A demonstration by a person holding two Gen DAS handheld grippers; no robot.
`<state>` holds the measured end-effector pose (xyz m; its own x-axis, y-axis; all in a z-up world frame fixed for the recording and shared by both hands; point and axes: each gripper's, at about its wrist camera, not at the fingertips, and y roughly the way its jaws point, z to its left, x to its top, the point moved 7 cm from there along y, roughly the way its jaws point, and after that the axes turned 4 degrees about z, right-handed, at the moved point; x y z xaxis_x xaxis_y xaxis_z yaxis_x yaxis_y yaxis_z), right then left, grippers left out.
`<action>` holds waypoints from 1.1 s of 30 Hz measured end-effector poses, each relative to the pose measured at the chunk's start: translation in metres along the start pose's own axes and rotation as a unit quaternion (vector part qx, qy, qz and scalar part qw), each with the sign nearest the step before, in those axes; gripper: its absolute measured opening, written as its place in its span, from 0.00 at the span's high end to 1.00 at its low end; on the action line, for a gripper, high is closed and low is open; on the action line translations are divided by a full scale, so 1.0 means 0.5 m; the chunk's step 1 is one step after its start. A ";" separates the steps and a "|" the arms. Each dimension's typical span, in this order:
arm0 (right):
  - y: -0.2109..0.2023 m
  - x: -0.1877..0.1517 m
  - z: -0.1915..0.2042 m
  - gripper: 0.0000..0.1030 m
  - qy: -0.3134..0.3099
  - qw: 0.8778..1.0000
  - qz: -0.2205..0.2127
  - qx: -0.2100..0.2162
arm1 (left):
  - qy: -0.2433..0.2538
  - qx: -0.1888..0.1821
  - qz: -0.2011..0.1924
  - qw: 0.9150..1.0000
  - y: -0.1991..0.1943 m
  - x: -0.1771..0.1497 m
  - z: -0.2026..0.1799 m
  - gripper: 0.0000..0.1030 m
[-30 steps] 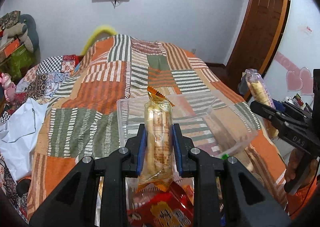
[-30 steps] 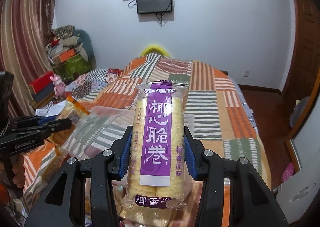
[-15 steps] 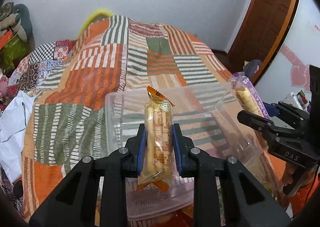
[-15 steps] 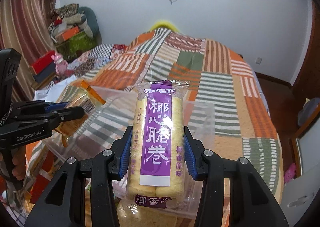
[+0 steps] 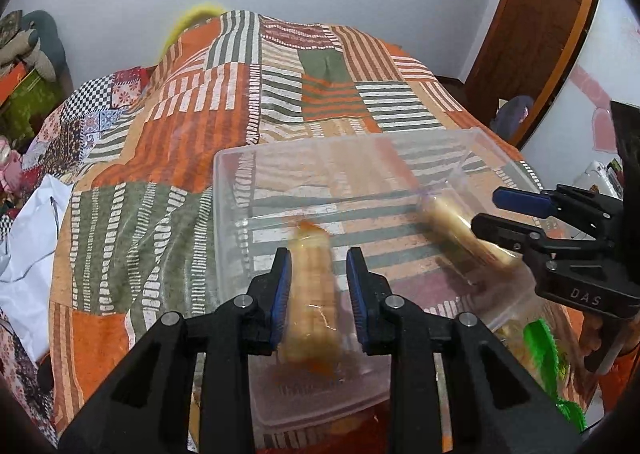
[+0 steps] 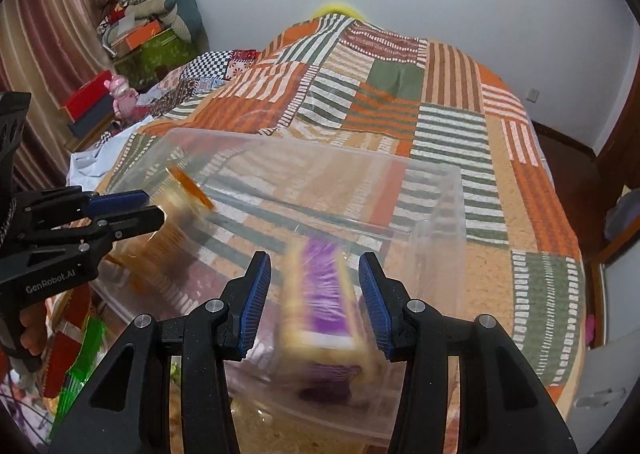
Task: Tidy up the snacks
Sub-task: 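Move both grippers back from the box to the snack pile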
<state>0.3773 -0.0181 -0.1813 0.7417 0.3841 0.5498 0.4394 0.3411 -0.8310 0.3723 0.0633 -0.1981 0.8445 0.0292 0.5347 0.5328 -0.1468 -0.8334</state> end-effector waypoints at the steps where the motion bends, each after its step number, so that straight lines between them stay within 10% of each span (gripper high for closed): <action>1: -0.007 0.000 -0.001 0.59 -0.001 1.000 -0.006 -0.005 | -0.003 -0.004 -0.002 1.000 -0.005 -0.003 0.000 0.65; 19: -0.220 -0.037 0.042 0.59 0.001 0.993 -0.114 0.011 | -0.010 0.000 -0.091 0.996 -0.222 -0.073 -0.016 0.44; 33: -0.267 -0.165 0.080 0.53 0.012 0.992 -0.125 0.028 | 0.016 0.018 -0.059 0.998 -0.246 -0.242 -0.037 0.36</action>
<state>0.2373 -0.0608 -0.1122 0.6253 0.2616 0.7352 0.5824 0.4707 -0.6628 0.2037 0.0594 -0.1575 0.7735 0.0130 0.6336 0.6310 -0.1094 -0.7680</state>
